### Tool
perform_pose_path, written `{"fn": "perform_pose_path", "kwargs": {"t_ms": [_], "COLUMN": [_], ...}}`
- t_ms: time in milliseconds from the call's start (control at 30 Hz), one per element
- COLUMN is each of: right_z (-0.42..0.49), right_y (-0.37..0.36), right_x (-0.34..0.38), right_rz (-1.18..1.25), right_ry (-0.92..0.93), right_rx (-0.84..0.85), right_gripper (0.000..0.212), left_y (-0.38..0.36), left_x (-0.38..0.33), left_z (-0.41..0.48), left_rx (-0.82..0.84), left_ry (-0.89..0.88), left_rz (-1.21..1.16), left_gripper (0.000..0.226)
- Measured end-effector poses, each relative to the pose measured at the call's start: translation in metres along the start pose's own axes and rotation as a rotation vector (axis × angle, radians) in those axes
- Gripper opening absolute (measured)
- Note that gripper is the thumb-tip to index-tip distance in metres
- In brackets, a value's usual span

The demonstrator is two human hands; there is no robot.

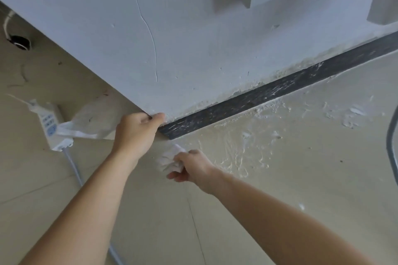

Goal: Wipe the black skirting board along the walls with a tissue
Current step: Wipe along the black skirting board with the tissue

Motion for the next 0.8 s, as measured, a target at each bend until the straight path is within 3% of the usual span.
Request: {"fn": "perform_pose_path", "kwargs": {"t_ms": [100, 233, 467, 567, 667, 733, 800], "right_z": [0.026, 0.032, 0.011, -0.013, -0.033, -0.032, -0.021], "right_y": [-0.012, -0.023, 0.0, 0.038, 0.084, 0.079, 0.036], "right_x": [0.0, 0.01, 0.043, 0.054, 0.045, 0.03, 0.011], "right_rz": [0.272, 0.613, 0.633, 0.765, 1.011, 0.933, 0.709], "right_ry": [-0.033, -0.038, -0.074, 0.072, 0.19, 0.109, -0.025], "right_rx": [-0.02, 0.064, 0.061, 0.03, -0.069, -0.072, 0.022], "right_gripper": [0.034, 0.026, 0.021, 0.029, 0.024, 0.022, 0.023], "left_y": [0.001, 0.0, 0.0, -0.001, -0.002, 0.0, 0.001], "left_x": [0.001, 0.002, 0.008, 0.01, 0.014, 0.013, 0.013], "left_z": [0.004, 0.006, 0.011, 0.01, 0.012, 0.013, 0.015], "left_rx": [0.034, 0.034, 0.015, 0.036, 0.09, 0.111, 0.108], "left_ry": [0.014, 0.048, 0.095, 0.13, 0.166, 0.16, 0.174], "left_rz": [0.013, -0.036, -0.072, -0.135, -0.231, -0.246, -0.246], "left_gripper": [0.04, 0.03, 0.046, 0.05, 0.052, 0.051, 0.053]}}
Point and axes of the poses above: each hand's wrist, its own z-axis towards the middle knuckle, its own y-axis out of the back of the hand, x = y × z, the point moved 5 cm from there along z, towards the middle knuckle, and after that the axes turned 9 degrees about -y, right-handed, at the moved point
